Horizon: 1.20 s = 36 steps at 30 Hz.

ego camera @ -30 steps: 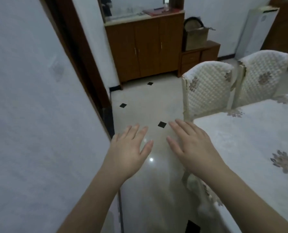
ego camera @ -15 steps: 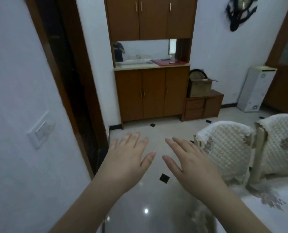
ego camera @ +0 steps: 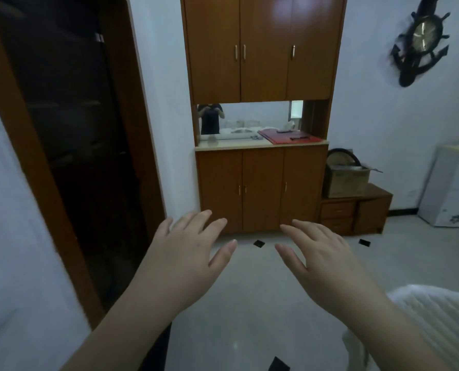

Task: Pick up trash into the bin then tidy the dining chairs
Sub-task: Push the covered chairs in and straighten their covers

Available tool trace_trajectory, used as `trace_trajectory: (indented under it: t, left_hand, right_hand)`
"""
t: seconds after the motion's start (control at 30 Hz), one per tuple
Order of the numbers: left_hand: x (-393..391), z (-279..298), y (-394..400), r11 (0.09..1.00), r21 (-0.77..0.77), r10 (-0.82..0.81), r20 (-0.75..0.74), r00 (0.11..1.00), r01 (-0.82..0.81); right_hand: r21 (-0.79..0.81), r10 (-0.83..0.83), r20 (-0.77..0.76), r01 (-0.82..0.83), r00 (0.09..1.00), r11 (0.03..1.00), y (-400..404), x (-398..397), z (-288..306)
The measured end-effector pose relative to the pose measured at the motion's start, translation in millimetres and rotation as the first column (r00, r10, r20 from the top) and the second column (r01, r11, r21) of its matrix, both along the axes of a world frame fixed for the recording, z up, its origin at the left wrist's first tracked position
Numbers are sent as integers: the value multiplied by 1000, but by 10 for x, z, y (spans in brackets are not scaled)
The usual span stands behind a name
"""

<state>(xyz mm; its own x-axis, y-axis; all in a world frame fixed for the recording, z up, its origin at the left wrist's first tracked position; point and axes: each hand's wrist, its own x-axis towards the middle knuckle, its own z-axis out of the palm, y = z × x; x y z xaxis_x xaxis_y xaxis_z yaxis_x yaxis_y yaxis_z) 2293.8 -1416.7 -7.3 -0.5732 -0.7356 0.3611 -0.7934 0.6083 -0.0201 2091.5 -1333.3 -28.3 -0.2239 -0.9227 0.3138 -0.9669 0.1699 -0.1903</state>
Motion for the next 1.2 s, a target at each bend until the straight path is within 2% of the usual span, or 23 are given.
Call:
trace_trajectory:
  t: [0.23, 0.33, 0.53, 0.83, 1.1, 1.2]
  left_hand:
    - [-261, -51, -1143, 1000, 9, 11, -19, 1000, -11]
    - [-366, 22, -1730, 999, 0, 44, -12, 999, -44]
    - [-941, 197, -2978, 998, -46, -41, -38, 998, 39]
    - [-2405, 120, -4056, 978, -28, -206, -39, 978, 205]
    - [-4051, 106, -4634, 958, 21, -283, -53, 958, 285]
    - [-4673, 66, -4804, 942, 33, -332, -37, 943, 333]
  right_hand:
    - [-16, 17, -81, -18, 997, 1000, -1326, -374, -11]
    - [-7, -40, -71, 39, 997, 999, -1862, -568, 49]
    - [-4, -156, -60, 156, 986, 988, -2704, -1113, 142]
    - [-33, -265, -51, 263, 963, 964, -3504, -2311, 17]
    - [-162, -349, 1, 344, 937, 925, -4051, -3880, -15]
    - [-138, -390, 11, 388, 921, 911, -4161, -4392, -9]
